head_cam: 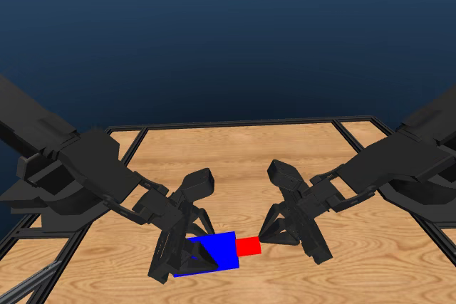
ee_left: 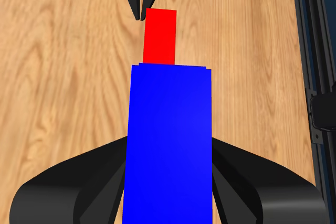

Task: Insert peg into socket

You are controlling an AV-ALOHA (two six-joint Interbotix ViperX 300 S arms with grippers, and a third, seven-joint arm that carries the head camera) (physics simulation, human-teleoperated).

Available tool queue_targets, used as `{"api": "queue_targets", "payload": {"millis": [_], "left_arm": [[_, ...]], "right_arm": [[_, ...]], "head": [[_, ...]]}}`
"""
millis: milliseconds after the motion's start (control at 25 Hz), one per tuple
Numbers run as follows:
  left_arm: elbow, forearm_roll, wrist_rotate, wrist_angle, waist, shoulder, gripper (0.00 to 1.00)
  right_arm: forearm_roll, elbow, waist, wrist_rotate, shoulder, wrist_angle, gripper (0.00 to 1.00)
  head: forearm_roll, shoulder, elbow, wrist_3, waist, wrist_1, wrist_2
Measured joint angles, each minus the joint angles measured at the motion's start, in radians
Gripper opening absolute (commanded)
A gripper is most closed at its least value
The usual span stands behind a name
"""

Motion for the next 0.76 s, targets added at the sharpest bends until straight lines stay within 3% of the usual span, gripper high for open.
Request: {"api": "queue_targets", "payload": {"millis": [160, 400, 560, 760], "left_arm": [[-0.028, 0.064, -0.066, 0.06, 0.001, 0.0, 0.0], [-0.038, 0.143, -0.173, 0.144, -0.037, -0.002, 0.0], [-0.05, 0.205, -0.246, 0.195, -0.039, -0.013, 0.0], [-0.062, 0.27, -0.33, 0.249, -0.034, -0.037, 0.0]], "right_arm": [[0.009, -0.103, 0.007, 0.008, 0.131, -0.094, 0.0], [0.006, -0.182, 0.023, 0.002, 0.219, -0.153, 0.0], [0.015, -0.177, 0.021, 0.004, 0.219, -0.172, 0.0], [0.073, -0.023, 0.012, -0.002, 0.108, -0.213, 0.0]], "head": [[-0.002, -0.004, 0.004, 0.015, -0.012, 0.004, 0.006], [-0.002, -0.015, 0.011, 0.023, -0.023, 0.009, 0.016], [-0.001, -0.028, 0.013, 0.019, -0.021, 0.011, 0.018], [0.001, -0.047, 0.013, 0.011, -0.014, 0.01, 0.015]]}}
